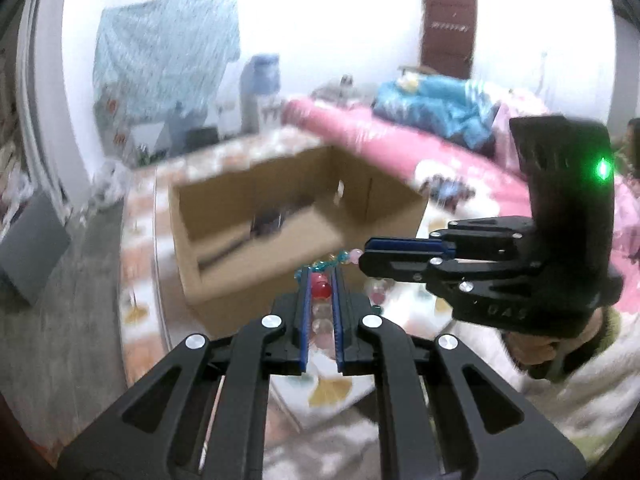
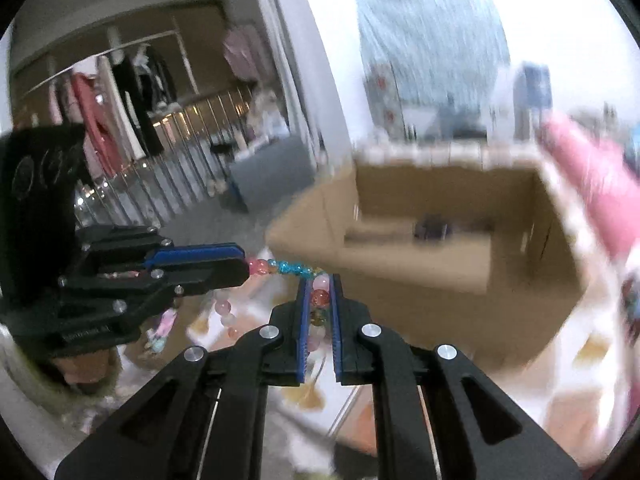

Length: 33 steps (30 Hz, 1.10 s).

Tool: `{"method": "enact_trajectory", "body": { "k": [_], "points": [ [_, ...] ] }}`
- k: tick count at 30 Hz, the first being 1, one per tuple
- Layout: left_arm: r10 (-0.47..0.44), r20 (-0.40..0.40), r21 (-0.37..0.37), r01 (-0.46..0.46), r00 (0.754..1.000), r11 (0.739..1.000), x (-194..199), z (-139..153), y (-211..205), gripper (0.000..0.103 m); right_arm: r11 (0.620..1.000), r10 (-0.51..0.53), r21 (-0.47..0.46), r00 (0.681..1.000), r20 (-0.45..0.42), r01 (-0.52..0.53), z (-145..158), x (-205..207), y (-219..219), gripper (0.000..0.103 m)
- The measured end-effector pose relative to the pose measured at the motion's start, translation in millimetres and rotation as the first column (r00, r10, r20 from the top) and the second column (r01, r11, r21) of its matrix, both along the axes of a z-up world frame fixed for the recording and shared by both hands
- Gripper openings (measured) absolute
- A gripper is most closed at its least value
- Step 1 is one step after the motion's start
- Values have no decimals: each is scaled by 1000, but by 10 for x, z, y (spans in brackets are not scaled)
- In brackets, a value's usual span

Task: Organize jewelry
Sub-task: 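Carry the held bead strand with the left gripper over the box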

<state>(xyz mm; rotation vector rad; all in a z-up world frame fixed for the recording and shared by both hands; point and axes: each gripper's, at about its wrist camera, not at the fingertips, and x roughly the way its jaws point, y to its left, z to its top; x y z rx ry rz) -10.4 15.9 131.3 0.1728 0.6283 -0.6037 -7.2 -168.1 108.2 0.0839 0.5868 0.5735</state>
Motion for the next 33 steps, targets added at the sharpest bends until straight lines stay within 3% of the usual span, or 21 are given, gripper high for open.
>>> {"method": "enact_trajectory", "body": {
  "k": [5, 9, 14, 18, 26, 29, 33],
  "points": [
    [-2, 93, 25, 0, 996, 1000, 412, 354, -173, 9, 999, 25, 21, 996, 84, -27, 481, 402, -112, 10],
    [17, 93, 52, -22, 996, 998, 769, 347, -240, 9, 996, 76, 40, 997, -17, -75, 541, 1003, -67, 10],
    [53, -30, 105, -49, 998, 993, 1250, -7, -211, 9, 992, 123, 39, 969, -216, -117, 260, 1658, 32, 10],
    [75, -147, 149, -53, 986, 987, 1467, -373, -135, 9, 990, 127, 1, 900, -417, -139, -167, 2026, 240, 10],
    [115, -221, 214, -67, 969, 974, 1570, -728, -50, 9, 977, 94, -103, 807, -584, -188, -683, 2200, 611, 11],
    [121, -217, 208, -76, 969, 975, 1570, -713, -22, 9, 971, 65, -157, 832, -551, -180, -719, 2209, 653, 11],
    [135, -182, 180, -102, 974, 978, 1546, -615, 27, 9, 976, 59, -152, 862, -504, -156, -654, 2155, 579, 11]
  ]
}}
